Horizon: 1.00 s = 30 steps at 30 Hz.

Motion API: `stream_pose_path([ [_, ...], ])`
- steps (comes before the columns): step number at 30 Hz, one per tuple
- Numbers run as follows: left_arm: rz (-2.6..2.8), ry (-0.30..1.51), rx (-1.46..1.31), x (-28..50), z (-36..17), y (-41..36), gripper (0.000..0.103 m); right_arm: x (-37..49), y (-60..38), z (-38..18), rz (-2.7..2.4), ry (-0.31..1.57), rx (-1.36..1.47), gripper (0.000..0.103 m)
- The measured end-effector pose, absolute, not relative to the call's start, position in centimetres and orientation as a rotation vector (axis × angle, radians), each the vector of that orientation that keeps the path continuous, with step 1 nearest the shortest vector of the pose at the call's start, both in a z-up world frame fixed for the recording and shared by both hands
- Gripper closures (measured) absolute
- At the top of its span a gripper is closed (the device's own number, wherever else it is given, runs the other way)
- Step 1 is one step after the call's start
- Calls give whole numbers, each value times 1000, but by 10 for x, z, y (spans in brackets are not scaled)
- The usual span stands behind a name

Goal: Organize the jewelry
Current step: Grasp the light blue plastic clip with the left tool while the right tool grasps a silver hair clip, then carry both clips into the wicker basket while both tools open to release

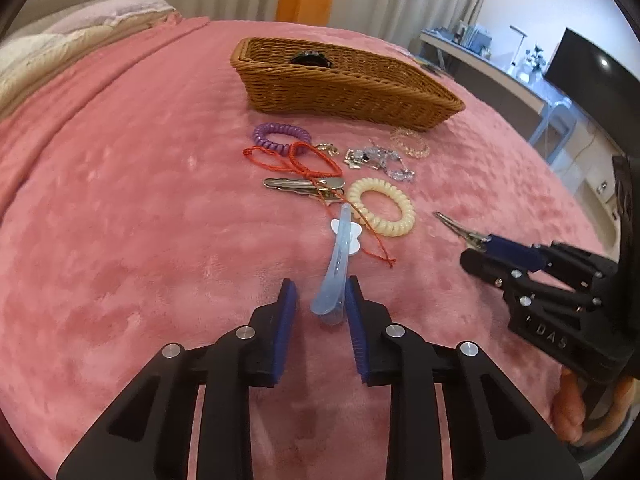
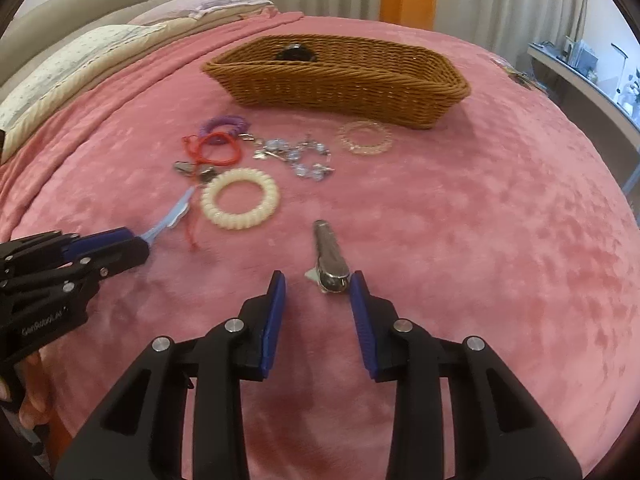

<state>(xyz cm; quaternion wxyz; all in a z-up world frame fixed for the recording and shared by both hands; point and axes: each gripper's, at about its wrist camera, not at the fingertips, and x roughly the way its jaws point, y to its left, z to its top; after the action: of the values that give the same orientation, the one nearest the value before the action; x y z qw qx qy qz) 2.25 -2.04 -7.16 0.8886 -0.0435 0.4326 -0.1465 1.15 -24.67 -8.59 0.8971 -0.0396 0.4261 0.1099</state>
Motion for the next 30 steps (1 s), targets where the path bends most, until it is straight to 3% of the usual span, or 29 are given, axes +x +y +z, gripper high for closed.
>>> stream_pose_path([
  [14,-312,902,-14,32,-72,-44,75,32,-254,-90,198,913,-30,72],
  [15,-311,902,-10,32,-73,-45,76,31,-253,-90,198,905,-31,74],
  [18,-286,895,-3,32,-74,-44,93,30,-253,-90,209,897,-33,82],
  [30,-325,762,-95,18,-33,-27,93,15,-263,-57,220,810,12,82],
])
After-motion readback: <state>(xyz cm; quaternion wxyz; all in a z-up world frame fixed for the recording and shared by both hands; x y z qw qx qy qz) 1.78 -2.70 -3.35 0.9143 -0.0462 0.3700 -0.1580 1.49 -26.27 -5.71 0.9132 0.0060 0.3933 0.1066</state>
